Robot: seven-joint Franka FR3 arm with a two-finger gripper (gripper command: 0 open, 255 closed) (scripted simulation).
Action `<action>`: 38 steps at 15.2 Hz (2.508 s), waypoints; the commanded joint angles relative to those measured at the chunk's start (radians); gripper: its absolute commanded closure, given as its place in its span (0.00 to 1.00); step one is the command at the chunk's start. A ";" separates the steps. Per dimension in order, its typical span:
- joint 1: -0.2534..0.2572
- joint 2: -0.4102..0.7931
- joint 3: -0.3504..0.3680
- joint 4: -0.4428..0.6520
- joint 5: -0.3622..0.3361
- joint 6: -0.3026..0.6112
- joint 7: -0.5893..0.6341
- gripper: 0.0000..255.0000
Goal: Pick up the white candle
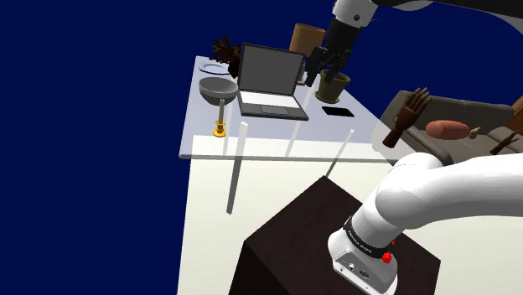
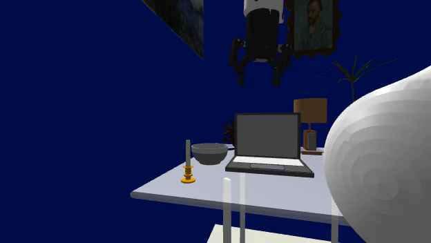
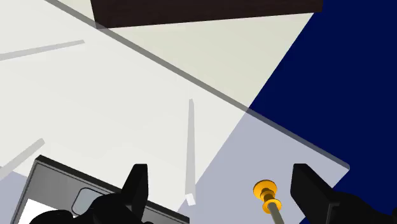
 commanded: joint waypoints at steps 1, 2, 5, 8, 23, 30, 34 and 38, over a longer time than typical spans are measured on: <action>0.000 0.000 0.000 0.000 0.000 0.000 0.000 0.00; 0.005 0.032 0.005 0.004 0.004 0.027 0.003 0.00; 0.020 0.131 0.020 0.024 0.016 0.105 0.012 0.00; 0.034 0.234 0.034 0.056 0.026 0.175 0.020 0.00; 0.089 0.782 0.103 0.381 0.030 0.393 0.059 0.00; 0.100 0.904 0.113 0.438 0.020 0.456 0.069 0.00; 0.100 0.920 0.113 0.409 0.018 0.501 0.070 0.00; 0.100 0.919 0.113 0.407 0.018 0.502 0.070 1.00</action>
